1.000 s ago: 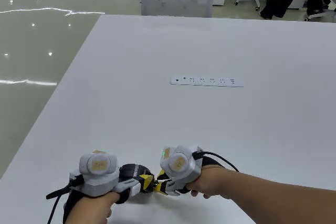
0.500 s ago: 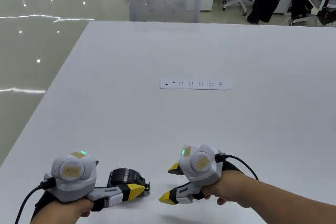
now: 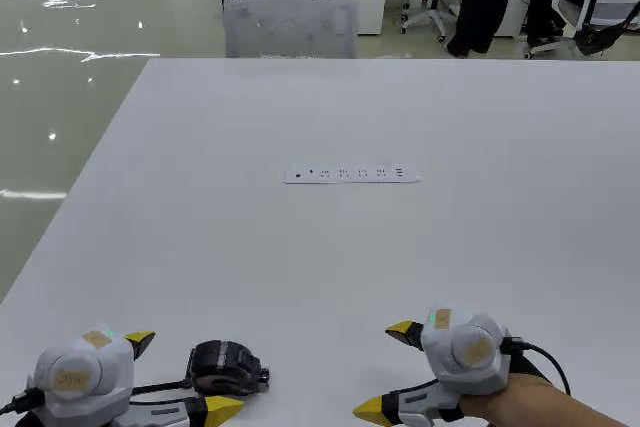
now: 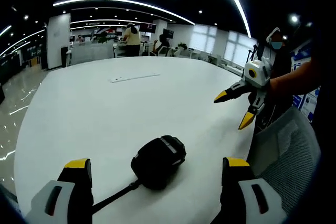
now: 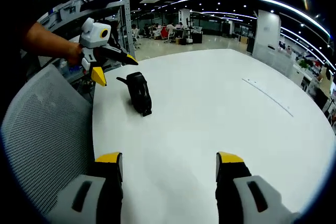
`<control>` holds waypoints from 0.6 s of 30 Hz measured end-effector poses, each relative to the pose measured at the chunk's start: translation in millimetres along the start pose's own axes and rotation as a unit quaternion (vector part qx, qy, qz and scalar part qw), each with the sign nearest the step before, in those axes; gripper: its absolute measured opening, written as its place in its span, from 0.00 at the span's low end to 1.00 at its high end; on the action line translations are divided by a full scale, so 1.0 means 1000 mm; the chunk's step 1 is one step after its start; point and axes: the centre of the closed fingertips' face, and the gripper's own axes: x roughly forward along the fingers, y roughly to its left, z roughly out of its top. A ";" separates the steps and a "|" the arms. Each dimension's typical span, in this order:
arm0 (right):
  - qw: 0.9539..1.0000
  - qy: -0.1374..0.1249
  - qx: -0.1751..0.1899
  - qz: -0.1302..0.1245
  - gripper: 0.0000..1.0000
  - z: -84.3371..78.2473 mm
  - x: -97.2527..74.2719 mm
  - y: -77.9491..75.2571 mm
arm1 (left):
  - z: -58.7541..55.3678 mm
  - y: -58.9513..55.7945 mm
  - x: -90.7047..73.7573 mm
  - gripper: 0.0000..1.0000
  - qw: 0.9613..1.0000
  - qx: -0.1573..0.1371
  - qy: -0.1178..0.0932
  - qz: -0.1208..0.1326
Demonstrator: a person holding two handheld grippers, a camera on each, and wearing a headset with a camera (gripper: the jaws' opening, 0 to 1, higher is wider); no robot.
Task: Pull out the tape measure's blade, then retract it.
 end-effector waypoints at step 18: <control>0.995 -0.006 0.049 -0.084 1.00 -0.071 -0.086 -0.034 | -0.024 0.015 -0.037 1.00 1.000 0.012 0.000 0.000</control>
